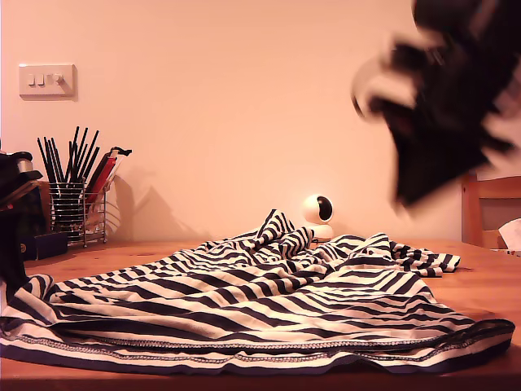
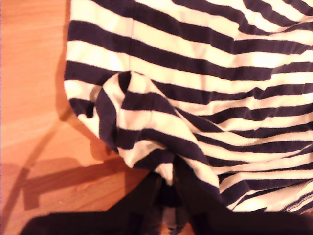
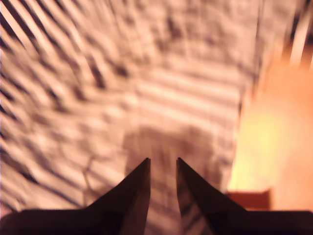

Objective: Fold the t-shirt in front of you. After folding it, place it to the right side.

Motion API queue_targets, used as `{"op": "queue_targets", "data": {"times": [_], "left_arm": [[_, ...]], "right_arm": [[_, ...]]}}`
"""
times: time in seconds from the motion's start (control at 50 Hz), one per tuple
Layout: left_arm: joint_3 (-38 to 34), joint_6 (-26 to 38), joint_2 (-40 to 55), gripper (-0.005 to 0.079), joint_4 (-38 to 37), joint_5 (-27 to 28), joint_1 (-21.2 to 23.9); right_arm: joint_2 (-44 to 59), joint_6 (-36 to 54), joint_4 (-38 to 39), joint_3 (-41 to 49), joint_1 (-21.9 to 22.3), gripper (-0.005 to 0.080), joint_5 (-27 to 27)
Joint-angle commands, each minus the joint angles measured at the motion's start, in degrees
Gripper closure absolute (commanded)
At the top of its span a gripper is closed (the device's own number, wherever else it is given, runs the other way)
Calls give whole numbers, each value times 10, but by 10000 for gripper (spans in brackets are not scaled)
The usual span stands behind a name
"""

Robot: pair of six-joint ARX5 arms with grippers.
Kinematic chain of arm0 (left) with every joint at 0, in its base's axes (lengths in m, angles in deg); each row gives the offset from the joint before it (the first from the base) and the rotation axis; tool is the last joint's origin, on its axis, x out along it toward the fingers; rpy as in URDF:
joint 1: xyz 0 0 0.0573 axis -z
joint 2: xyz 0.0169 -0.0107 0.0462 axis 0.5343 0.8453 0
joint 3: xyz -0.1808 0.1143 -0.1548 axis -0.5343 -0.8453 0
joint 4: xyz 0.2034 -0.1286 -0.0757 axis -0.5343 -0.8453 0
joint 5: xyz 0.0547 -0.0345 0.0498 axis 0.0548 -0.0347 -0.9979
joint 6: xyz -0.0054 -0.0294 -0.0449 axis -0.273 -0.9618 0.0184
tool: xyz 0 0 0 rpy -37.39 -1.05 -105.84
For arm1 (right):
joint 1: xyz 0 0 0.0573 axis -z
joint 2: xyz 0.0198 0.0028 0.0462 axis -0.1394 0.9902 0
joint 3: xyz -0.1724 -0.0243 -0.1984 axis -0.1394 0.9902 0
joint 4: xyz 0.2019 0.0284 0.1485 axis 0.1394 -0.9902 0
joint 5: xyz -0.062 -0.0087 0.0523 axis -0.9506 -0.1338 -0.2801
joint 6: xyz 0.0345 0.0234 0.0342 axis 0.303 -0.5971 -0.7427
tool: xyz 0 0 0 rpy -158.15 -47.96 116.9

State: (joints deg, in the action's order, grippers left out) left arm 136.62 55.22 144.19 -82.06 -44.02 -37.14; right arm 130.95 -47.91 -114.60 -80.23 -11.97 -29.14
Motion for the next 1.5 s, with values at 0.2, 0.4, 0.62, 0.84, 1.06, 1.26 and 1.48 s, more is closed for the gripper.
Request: {"op": "queue_targets", "data": {"times": [0.2,0.4,0.62,0.84,1.06,1.26,1.48], "left_arm": [[2,3,15,762,3,1,1],[2,3,15,762,4,2,1],[2,3,15,762,5,2,1],[2,3,15,762,5,2,1],[2,3,15,762,5,1,1],[2,3,15,762,5,1,1],[2,3,15,762,5,1,1]], "right_arm": [[-52,-35,-93,40,-3,461,4],[-51,-48,-124,44,1,428,-2],[-43,-59,-118,78,18,428,4],[-23,-72,-87,101,21,428,16],[7,-86,-60,106,25,429,21],[51,-91,-48,106,32,429,22],[73,-96,-41,106,33,429,19]]}}
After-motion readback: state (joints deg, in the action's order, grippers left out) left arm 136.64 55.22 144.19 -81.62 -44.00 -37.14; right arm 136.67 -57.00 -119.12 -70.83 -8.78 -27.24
